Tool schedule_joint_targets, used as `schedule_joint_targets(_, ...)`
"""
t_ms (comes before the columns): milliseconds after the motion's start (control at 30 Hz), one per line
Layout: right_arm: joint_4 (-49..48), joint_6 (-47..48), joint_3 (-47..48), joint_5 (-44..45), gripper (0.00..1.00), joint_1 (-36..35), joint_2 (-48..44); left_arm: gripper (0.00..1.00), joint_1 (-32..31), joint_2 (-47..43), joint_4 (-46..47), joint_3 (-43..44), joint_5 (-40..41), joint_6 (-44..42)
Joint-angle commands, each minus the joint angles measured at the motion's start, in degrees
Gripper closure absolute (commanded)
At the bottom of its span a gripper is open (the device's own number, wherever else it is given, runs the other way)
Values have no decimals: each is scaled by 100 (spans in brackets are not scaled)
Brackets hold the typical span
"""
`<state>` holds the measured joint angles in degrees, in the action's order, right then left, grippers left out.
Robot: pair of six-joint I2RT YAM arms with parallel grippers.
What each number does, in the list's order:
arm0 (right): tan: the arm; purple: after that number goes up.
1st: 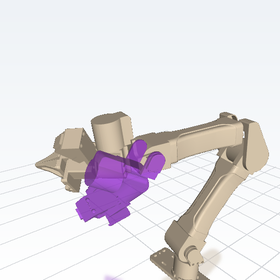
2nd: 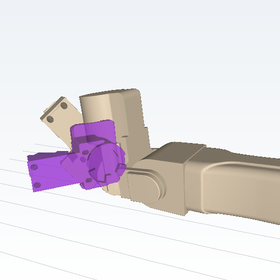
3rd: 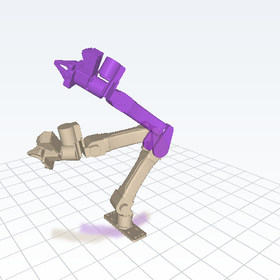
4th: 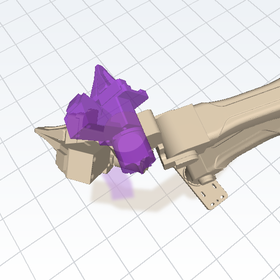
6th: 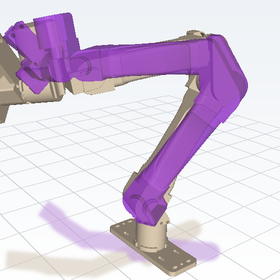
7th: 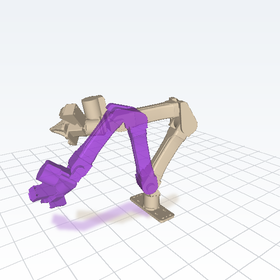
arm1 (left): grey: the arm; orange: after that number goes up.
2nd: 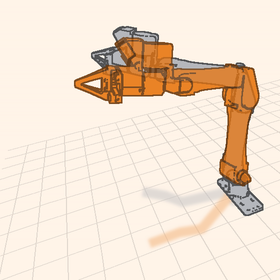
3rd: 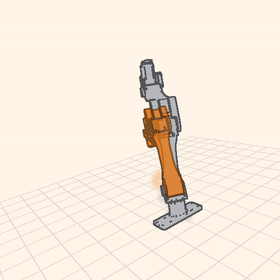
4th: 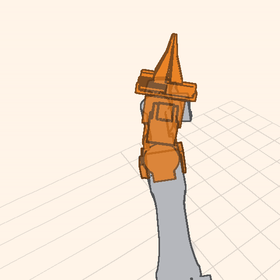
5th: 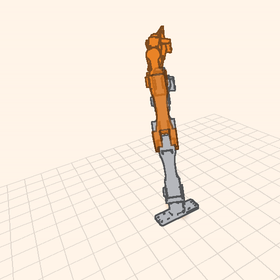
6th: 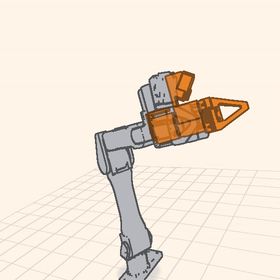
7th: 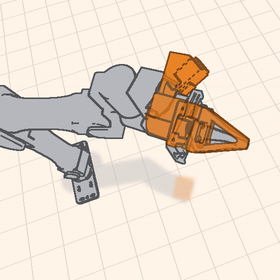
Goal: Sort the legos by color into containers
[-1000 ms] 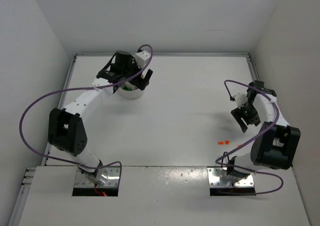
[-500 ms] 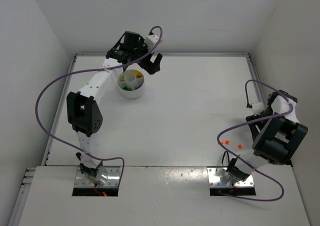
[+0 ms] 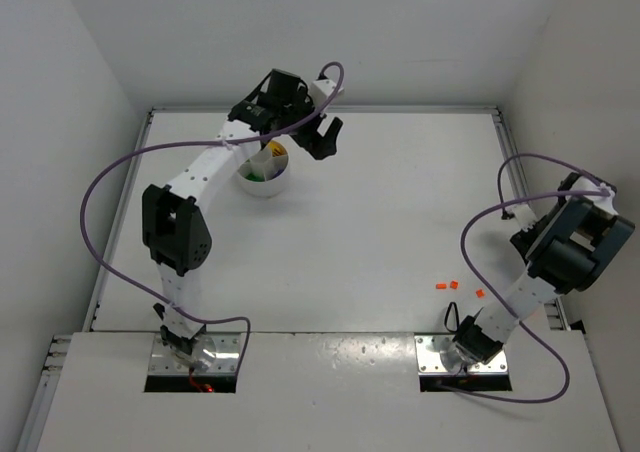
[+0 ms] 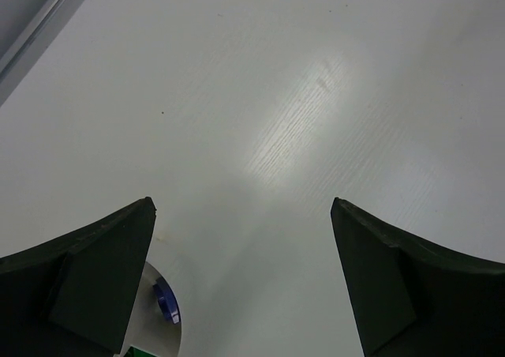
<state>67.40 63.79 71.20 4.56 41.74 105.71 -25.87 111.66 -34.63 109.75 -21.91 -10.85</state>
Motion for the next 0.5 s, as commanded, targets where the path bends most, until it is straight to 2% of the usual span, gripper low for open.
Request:
schedule_joint_targets(0,431,968,237,150,42,-33,64,0,-50,-56,0,275,126,179)
schedule_joint_targets(167,432,1434,-53,335,52,-87,125,0,-155,-179,0,73,398,119)
schedule_joint_targets(467,608,1435,-168,335,56,-139,521,0,-270,-232,-52,20,582,13)
